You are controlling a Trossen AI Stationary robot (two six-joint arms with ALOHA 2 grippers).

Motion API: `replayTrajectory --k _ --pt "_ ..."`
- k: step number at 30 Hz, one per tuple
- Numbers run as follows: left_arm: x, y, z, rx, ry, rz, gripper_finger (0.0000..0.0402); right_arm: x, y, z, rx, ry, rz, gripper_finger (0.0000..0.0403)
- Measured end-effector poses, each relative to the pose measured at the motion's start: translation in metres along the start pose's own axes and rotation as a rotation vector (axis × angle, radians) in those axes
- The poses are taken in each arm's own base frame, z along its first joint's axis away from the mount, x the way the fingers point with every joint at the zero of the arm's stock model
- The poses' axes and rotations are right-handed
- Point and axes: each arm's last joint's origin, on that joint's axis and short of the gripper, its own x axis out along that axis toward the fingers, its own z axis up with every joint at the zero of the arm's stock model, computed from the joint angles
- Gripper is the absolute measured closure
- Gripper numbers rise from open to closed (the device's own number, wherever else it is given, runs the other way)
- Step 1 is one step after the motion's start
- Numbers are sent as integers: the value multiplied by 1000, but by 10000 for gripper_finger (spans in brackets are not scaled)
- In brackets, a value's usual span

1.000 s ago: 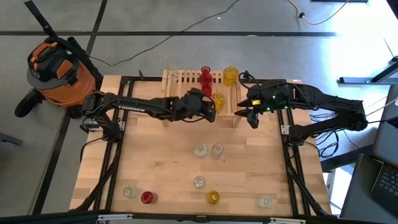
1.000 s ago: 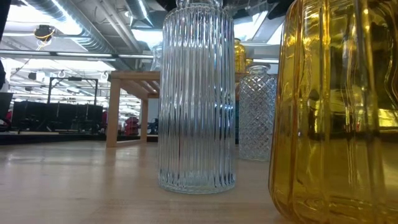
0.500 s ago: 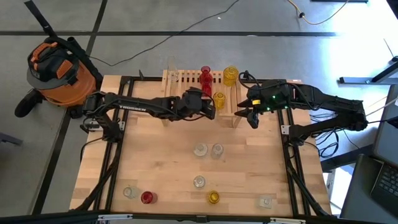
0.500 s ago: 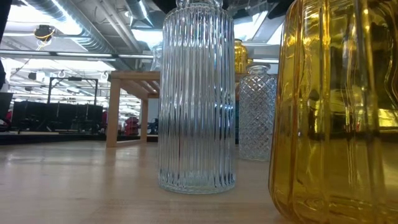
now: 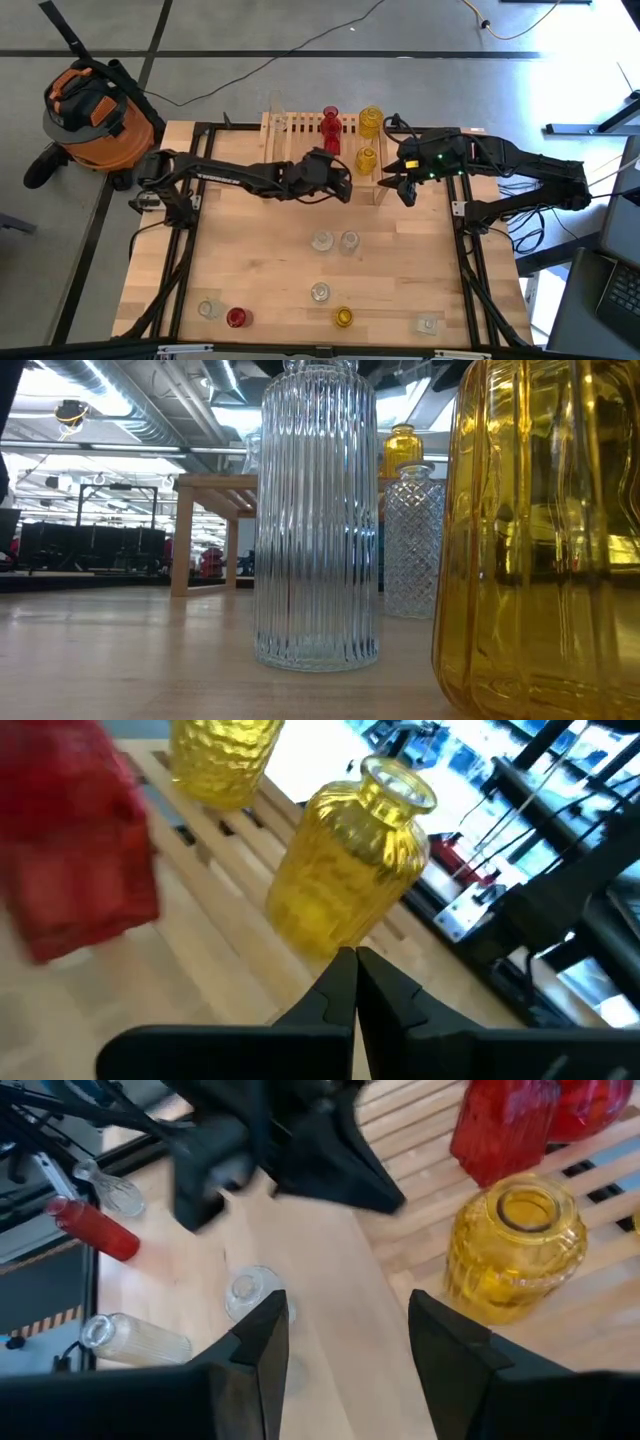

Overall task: Sort vases onto shelf
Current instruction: Put the yellow vase on the shelf align with the other yellow vase

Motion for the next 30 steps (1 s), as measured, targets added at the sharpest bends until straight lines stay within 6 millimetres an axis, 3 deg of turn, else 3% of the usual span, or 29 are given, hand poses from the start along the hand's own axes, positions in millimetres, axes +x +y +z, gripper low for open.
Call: replayTrajectory --k 3,6,12,15,19,21,26,30 --pt "-17 -1 4 27 21 21 401 4 -2 -3 8 -10 -41 242" --pt "-41 0 7 79 42 80 401 22 -5 -10 46 -30 -22 242" --pt "-96 21 22 140 140 198 401 63 -15 -41 305 -29 24 251" --pt "-122 29 30 162 172 210 401 73 -18 -50 443 -117 76 285" --pt "-152 42 39 188 194 225 401 84 -24 -60 629 -239 101 362" --pt "-161 49 43 203 190 252 401 88 -26 -62 707 -282 116 392" --pt "-176 61 51 250 173 295 401 93 -31 -69 824 -315 45 383" --pt "-176 66 55 296 180 310 401 92 -32 -66 844 -367 14 400"
